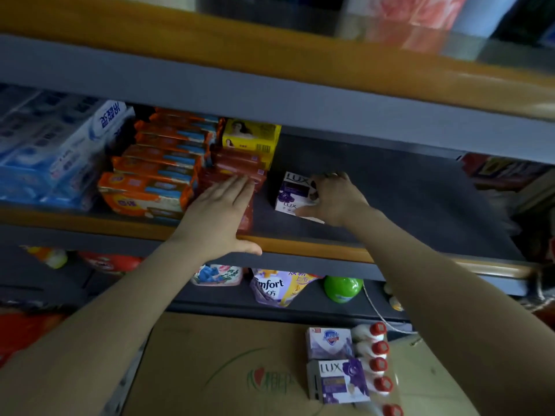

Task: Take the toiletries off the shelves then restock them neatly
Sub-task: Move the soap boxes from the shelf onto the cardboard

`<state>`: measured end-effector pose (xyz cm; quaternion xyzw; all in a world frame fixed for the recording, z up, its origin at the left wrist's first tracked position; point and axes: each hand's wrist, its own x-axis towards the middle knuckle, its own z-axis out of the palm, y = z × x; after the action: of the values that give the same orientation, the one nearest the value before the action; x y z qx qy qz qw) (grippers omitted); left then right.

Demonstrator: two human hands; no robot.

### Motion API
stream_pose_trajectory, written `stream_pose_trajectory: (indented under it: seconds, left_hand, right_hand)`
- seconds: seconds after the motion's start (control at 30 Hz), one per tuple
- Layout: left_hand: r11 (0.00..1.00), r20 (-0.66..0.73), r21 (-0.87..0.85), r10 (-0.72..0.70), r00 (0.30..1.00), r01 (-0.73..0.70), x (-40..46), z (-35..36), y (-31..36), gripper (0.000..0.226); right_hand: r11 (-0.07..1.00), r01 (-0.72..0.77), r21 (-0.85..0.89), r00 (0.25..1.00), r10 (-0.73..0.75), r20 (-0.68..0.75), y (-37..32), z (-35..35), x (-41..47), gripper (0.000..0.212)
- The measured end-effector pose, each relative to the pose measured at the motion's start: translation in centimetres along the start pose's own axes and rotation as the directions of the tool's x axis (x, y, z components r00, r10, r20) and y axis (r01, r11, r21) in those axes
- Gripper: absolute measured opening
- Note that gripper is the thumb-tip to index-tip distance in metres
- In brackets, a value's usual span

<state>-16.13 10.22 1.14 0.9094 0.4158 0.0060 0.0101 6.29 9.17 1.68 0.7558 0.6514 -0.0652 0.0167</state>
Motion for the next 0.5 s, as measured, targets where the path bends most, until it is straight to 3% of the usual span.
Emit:
stream_pose_trajectory:
  seconds: [0.07, 0.13, 0.23, 0.3, 0.37, 0.43, 0.5]
  left_hand:
    - [0.997, -0.047, -0.076, 0.012, 0.999, -0.016, -0.6, -0.2, 0.5, 0.104]
    - [0.971, -0.111, -0.237, 0.014, 0.994, -0.04, -1.5, -0.9, 1.5, 0.09]
    - [0.83, -0.15, -0.549, 0.021, 0.988, -0.101, -2.5, -2.8, 2.9, 0.075]
    - [0.76, -0.199, -0.628, 0.054, 0.979, -0.169, -2.9, -3.8, 3.5, 0.066]
    - [0.685, -0.191, -0.705, 0.064, 0.979, -0.182, -3.3, -4.3, 4.4, 0.055]
    - [0.526, -0.043, -0.849, 0.046, 0.998, -0.061, -3.9, -4.4, 6.0, 0.042]
    - [0.353, 0.096, -0.932, 0.027, 0.995, 0.08, -4.5, -3.8, 7.6, 0.027]
  right_hand:
    - [0.983, 0.051, 0.179, 0.999, -0.05, -0.007, 0.1, -0.4, -1.3, 0.067]
    - [0.89, 0.105, 0.444, 0.994, -0.099, -0.038, 0.1, -1.3, -3.6, 0.056]
    - [0.565, 0.056, 0.823, 0.982, -0.181, 0.057, 0.2, -3.4, -7.8, 0.038]
    - [0.386, -0.023, 0.922, 0.97, -0.214, 0.114, 0.4, -4.2, -10.3, 0.032]
    - [0.31, -0.065, 0.949, 0.974, -0.188, 0.128, 0.8, -4.0, -12.0, 0.031]
    - [0.405, -0.043, 0.913, 0.991, -0.101, 0.091, 1.3, -3.0, -13.2, 0.04]
    - [0.678, 0.02, 0.735, 1.0, -0.022, -0.007, 2.0, -1.8, -14.3, 0.063]
